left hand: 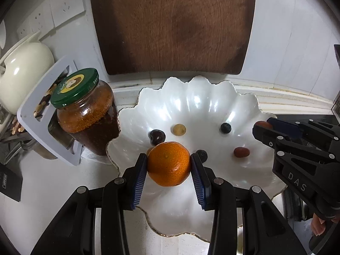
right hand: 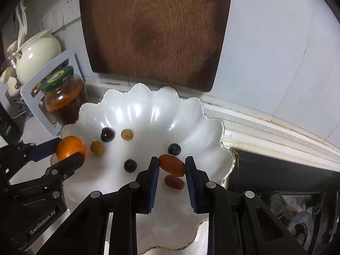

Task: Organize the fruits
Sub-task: 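Lower the orange and red date into the white bowl and open both grippers, then withdraw both open grippers from the bowl toward the green fruit and dark plum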

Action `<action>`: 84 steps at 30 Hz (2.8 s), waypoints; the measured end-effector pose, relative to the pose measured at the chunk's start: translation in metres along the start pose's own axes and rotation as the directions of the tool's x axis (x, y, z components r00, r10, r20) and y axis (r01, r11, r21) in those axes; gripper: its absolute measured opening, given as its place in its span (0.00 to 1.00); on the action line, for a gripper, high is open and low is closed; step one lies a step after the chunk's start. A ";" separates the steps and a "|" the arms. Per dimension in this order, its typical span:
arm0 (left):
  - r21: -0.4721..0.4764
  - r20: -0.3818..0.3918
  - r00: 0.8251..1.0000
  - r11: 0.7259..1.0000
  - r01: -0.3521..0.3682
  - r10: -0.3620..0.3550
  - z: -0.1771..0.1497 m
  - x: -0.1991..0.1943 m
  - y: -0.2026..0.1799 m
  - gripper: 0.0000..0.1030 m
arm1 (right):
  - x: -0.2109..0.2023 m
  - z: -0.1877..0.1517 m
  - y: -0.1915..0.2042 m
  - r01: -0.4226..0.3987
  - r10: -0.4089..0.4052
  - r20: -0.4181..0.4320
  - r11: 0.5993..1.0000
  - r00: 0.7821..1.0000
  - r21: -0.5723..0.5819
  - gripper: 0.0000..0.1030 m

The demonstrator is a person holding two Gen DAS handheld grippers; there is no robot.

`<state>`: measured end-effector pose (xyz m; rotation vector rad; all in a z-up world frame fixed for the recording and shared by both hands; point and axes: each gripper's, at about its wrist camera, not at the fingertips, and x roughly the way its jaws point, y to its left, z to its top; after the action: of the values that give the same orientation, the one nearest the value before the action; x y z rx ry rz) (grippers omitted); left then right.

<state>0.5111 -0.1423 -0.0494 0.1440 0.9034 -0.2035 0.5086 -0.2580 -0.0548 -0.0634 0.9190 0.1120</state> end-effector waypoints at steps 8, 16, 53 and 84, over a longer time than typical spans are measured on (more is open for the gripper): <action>-0.001 -0.037 0.999 1.000 0.003 -0.003 0.003 0.008 -0.002 0.40 | 0.012 0.000 -0.002 -0.027 0.028 -0.049 1.000 0.998 0.013 0.26; -0.014 -0.080 0.997 1.000 0.015 -0.016 0.004 0.015 0.001 0.46 | 0.016 -0.002 -0.003 -0.041 0.043 -0.078 0.999 0.996 0.032 0.36; -0.102 0.323 0.921 0.976 -0.194 0.216 -0.068 -0.181 -0.012 0.88 | -0.150 -0.062 -0.006 -0.135 0.154 0.266 0.987 0.952 -0.090 0.52; -0.232 0.243 0.932 0.949 -0.212 0.268 -0.176 -0.193 -0.073 0.84 | -0.150 -0.132 -0.012 -0.353 0.411 0.183 0.892 0.893 -0.281 0.53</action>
<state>0.2440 -0.1543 -0.0073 0.0349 0.6197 0.0982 0.3157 -0.2938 -0.0153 -0.0907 0.6626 0.5921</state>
